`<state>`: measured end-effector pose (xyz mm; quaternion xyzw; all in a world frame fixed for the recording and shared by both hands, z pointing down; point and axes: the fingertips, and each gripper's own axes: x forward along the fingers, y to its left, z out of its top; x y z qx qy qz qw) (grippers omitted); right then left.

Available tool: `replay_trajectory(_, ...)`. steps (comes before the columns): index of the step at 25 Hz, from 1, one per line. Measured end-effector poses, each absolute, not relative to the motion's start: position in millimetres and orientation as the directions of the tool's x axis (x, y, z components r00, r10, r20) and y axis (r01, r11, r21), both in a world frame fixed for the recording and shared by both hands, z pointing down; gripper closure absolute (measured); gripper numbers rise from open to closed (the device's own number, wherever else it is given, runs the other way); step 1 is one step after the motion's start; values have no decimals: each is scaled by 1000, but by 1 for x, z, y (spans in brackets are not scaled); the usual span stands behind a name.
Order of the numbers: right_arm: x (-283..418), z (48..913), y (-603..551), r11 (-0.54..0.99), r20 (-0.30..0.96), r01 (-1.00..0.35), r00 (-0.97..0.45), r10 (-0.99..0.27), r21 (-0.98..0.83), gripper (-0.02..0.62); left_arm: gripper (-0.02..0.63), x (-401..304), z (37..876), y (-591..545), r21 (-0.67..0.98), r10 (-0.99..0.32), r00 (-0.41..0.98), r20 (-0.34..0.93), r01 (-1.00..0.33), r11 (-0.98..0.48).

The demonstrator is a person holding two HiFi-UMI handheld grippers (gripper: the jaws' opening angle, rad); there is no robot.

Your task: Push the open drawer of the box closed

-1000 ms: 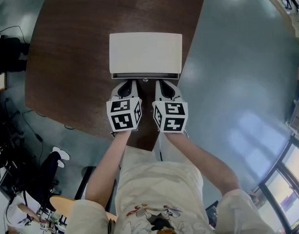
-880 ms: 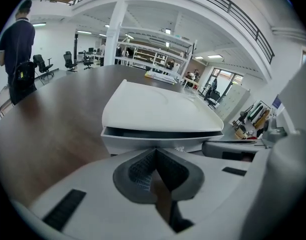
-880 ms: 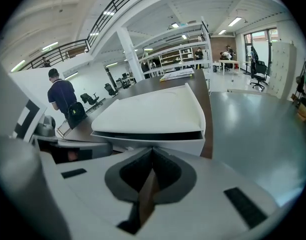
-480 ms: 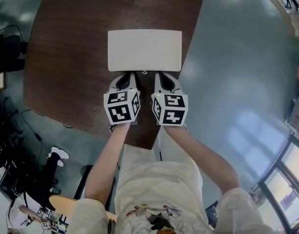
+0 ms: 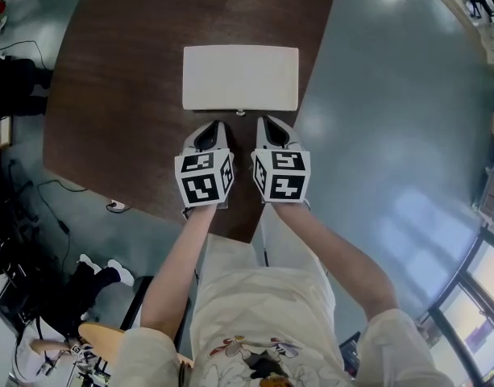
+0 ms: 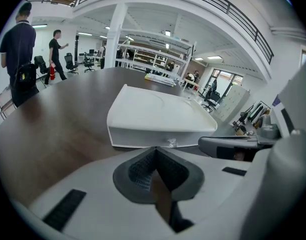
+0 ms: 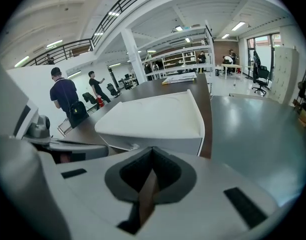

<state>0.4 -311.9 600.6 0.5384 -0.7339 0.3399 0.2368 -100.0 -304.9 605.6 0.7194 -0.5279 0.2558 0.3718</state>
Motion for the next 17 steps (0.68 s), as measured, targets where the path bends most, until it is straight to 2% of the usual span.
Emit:
replay_trajectory(5, -24, 579, -310, 251, 702, -938, -345, -623, -238, 589, 601, -117, 578, -300, 268, -591, 305, 747, -951, -152)
replay_trajectory(11, 15, 526, -227, 336, 648, -916, -393, -653, -218, 589, 600, -71, 520, -223, 232, -639, 301, 708, -953, -193)
replay_trajectory(17, 10, 482, -166, 419, 612, -883, -454, -648, -212, 589, 600, -69, 478, -171, 220, -651, 322, 688, -947, -236)
